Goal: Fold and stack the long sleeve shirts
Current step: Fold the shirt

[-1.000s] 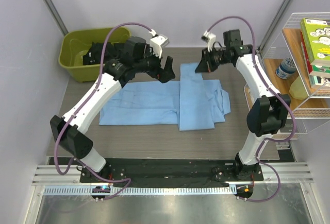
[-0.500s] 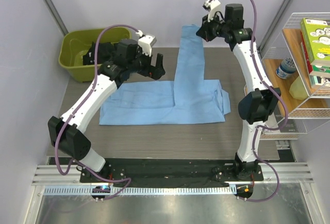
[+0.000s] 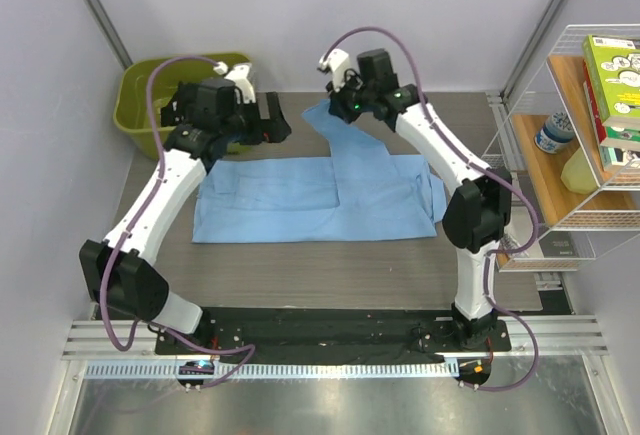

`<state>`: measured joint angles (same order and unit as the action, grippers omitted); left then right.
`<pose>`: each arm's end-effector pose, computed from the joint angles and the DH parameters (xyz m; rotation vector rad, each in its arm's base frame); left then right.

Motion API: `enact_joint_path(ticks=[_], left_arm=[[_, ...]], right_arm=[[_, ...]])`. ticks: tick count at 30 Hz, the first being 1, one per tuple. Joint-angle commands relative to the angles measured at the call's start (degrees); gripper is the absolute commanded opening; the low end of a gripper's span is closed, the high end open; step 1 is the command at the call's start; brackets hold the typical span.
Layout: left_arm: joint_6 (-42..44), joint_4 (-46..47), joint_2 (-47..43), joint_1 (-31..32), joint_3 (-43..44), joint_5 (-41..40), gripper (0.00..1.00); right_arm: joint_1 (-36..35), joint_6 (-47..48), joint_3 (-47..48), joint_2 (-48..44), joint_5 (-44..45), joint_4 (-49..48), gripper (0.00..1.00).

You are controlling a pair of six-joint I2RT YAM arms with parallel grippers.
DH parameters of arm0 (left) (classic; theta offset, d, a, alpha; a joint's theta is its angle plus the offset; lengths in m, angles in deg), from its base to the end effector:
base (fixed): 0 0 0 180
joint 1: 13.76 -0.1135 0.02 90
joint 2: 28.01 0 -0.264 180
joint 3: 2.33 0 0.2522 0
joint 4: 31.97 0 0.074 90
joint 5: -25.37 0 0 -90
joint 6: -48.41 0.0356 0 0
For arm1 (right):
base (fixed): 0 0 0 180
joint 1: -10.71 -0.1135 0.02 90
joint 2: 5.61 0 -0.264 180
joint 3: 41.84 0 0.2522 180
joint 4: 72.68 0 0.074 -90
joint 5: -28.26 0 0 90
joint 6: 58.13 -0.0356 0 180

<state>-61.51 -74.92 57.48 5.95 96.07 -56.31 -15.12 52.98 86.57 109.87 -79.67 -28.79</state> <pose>0.3180 -0.1194 0.3784 0.0858 2.1386 -0.5645 0.4200 0.2155 0.3528 -1.0067 1.8484 0.3793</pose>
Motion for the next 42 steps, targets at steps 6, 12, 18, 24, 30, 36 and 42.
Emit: enact_joint_path(ticks=[6,12,18,24,30,36,42], left_arm=[[-17.06,4.83,-3.58,-8.1,-5.53,14.26,1.0],[-28.14,8.97,-1.56,-8.1,-9.49,13.31,1.0],[-37.28,10.91,0.9,-8.1,-11.95,11.64,1.0],[-42.47,11.35,2.83,-8.28,-14.06,9.7,1.0],[-49.15,14.07,5.73,-8.1,-15.3,10.67,0.98],[-54.95,16.44,9.51,-7.66,-13.1,12.42,0.96],[-57.59,18.81,11.45,-6.61,-13.27,15.15,0.97]], right_arm=[[-9.32,-2.47,-6.36,-4.65,12.92,-4.2,0.01],[-13.11,-3.88,-8.48,-4.21,16.95,-5.87,0.01],[-15.57,-2.73,-10.94,-5.35,19.59,-7.19,0.01],[-16.72,-3.26,-15.24,-7.46,22.76,-9.12,0.01],[-16.72,-3.52,-18.49,-8.96,22.07,-11.84,0.01],[-17.15,-3.35,-19.03,-8.52,21.53,-13.25,0.01],[-17.59,-2.91,-17.45,-6.68,21.45,-13.08,0.01]])
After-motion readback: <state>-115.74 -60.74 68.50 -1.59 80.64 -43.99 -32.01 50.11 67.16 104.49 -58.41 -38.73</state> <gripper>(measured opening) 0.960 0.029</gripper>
